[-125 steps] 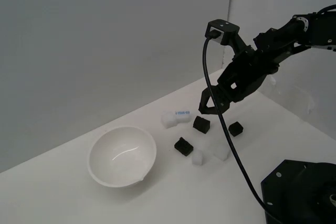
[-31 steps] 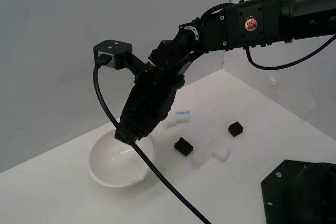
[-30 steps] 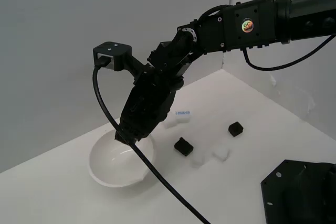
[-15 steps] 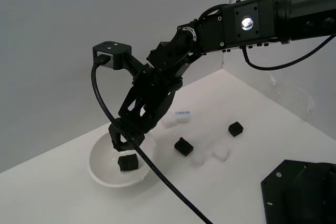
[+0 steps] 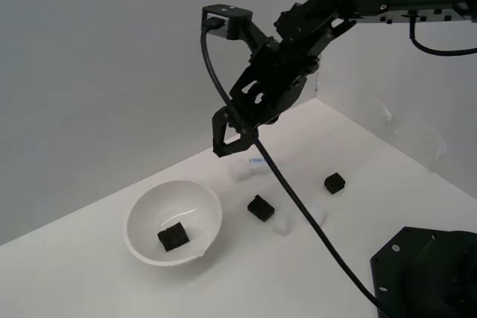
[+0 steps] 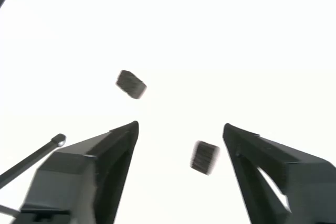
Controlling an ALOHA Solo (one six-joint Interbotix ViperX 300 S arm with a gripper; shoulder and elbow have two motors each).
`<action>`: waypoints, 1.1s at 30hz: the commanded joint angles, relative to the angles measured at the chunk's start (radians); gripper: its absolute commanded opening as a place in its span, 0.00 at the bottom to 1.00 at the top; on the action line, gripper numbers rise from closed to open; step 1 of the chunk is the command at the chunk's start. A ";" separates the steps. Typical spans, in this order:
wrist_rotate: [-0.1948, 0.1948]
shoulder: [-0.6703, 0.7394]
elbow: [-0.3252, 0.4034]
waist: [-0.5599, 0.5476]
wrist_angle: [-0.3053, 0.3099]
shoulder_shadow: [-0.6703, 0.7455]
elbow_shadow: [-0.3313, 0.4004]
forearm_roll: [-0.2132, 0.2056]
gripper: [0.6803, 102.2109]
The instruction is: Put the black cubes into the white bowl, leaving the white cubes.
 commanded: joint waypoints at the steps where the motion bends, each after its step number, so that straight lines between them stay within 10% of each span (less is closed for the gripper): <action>1: 0.003 0.052 0.017 0.058 0.012 0.060 0.009 0.003 0.60; 5: 0.009 0.094 0.055 0.133 0.028 0.100 0.048 0.017 0.19; 9: 0.012 0.124 0.092 0.166 0.044 0.133 0.084 0.055 0.02; 23: 0.015 0.189 0.190 0.301 0.123 0.196 0.186 0.202 0.03; 33: 0.015 0.189 0.222 0.348 0.135 0.195 0.218 0.207 0.86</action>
